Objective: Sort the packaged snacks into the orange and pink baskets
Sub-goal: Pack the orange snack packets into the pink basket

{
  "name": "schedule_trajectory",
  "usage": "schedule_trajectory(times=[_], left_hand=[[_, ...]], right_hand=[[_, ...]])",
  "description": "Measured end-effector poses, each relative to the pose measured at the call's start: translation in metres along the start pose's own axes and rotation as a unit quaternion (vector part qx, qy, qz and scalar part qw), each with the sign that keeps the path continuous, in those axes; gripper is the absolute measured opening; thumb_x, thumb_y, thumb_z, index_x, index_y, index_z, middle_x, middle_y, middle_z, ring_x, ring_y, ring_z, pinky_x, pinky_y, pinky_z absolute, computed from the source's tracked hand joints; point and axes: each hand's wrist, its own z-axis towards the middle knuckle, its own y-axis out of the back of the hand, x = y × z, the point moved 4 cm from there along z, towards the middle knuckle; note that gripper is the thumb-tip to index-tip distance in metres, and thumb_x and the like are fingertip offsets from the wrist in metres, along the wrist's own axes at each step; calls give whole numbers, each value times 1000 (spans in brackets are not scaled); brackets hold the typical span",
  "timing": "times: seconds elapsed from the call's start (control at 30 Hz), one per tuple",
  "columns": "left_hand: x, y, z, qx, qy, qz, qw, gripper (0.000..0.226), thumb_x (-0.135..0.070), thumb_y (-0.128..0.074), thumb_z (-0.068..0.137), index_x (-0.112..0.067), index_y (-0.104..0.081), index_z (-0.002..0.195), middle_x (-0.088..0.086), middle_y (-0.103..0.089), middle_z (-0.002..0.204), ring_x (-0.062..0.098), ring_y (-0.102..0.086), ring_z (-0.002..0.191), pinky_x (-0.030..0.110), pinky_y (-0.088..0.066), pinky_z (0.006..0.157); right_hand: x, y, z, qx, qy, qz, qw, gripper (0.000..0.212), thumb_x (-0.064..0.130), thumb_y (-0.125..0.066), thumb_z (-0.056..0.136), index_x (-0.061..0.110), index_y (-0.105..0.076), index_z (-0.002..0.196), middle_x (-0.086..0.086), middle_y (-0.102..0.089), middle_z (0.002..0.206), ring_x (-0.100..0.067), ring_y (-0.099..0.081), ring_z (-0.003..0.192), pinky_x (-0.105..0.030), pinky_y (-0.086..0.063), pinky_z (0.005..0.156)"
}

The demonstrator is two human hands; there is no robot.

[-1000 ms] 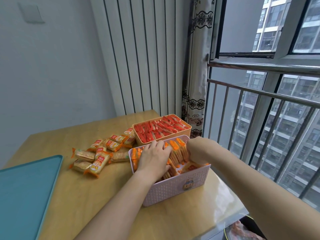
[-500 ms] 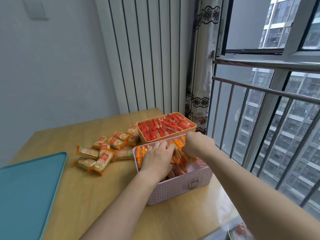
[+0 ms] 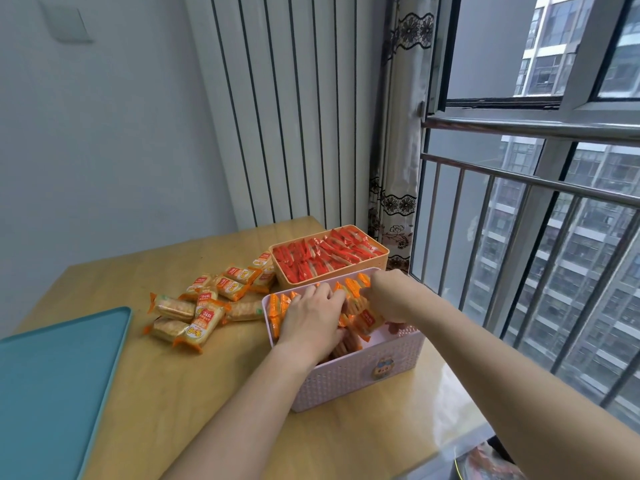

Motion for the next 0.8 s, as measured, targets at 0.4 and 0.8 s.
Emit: schedule_trajectory(times=[0.4,0.8], left_hand=[[1,-3,3,0,4,-5,1000,38,-36,-73,86,-26,-53,117,0,-54,118,25,-51,115,38,-45,92],[-6,-1,5,-10,-11,-79,997,65,-57,-62,81,-27,-37,133,-2,-51,129,22,-46,120,38,-40,97]], right_hand=[[2,3,-3,-70,24,74,994,25,18,-72,78,16,-59,99,-3,-62,97,-23,-59,86,-35,-54,69],[1,-21,-7,-203,-16,331,921,18,5,-70,72,18,-61,81,6,-58,72,-5,-50,66,-13,-33,53]])
